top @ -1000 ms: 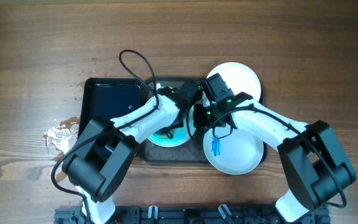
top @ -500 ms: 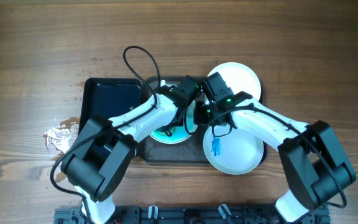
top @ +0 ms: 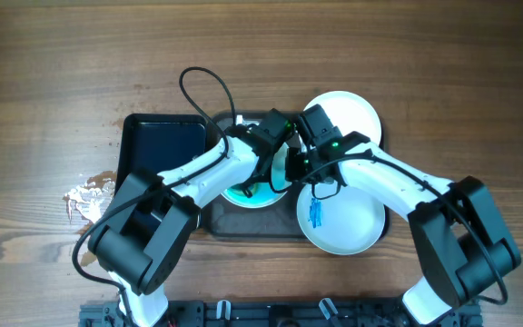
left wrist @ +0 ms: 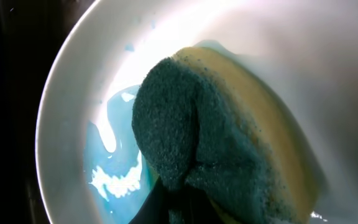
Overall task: Clean dirty plates on tray and stack at the side
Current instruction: 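Scrub the blue paint on the plate with the sponge in the left gripper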
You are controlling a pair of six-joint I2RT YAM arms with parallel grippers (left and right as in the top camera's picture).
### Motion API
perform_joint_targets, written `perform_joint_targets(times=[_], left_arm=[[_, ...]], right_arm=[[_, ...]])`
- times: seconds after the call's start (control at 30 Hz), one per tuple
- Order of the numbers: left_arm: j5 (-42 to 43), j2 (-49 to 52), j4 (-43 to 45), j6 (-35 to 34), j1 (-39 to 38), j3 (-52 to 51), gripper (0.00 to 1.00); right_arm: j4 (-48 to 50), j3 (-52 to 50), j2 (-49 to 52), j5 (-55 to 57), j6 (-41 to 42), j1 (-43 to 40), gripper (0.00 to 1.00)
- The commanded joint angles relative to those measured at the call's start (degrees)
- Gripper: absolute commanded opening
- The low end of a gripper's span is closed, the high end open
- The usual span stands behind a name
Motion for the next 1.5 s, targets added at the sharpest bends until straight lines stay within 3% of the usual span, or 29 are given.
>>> perform_joint_targets(times=[0.0, 0.27, 0.53, 0.73, 1.13, 1.33, 1.47], left_arm=[[3.80, 3.80, 2.29, 0.98, 0.63, -2.36, 0.04], [7.67, 3.78, 1.53, -0.44, 9.31, -2.36, 0.04], [11.28, 3.72, -1.09, 5.86, 13.16, -2.38, 0.04], [36.37, 3.72, 1.01, 20.83, 13.16, -2.38, 0.04], [59.65, 3.72, 12.59, 19.85, 13.16, -2.38, 0.04], [57.53, 3.72, 20.63, 10.01, 13.18, -2.38, 0.04], [41.79, 3.72, 20.85, 4.81, 13.18, -2.38, 0.04]], right_arm=[[-1.57, -0.26, -0.35, 5.86, -1.29, -0.15, 0.04], [-2.01, -0.26, -0.35, 5.92, -1.18, -0.15, 0.04], [-2.21, -0.26, -0.35, 5.90, -1.51, -0.15, 0.04], [-2.60, -0.26, -0.35, 5.86, -2.19, -0.15, 0.04], [-3.08, -0.26, -0.35, 5.60, -2.27, -0.15, 0.04], [-3.52, -0.26, -0.35, 5.44, -2.29, -0.15, 0.04], [-4.17, -0.26, -0.35, 5.22, -2.27, -0.15, 0.04]])
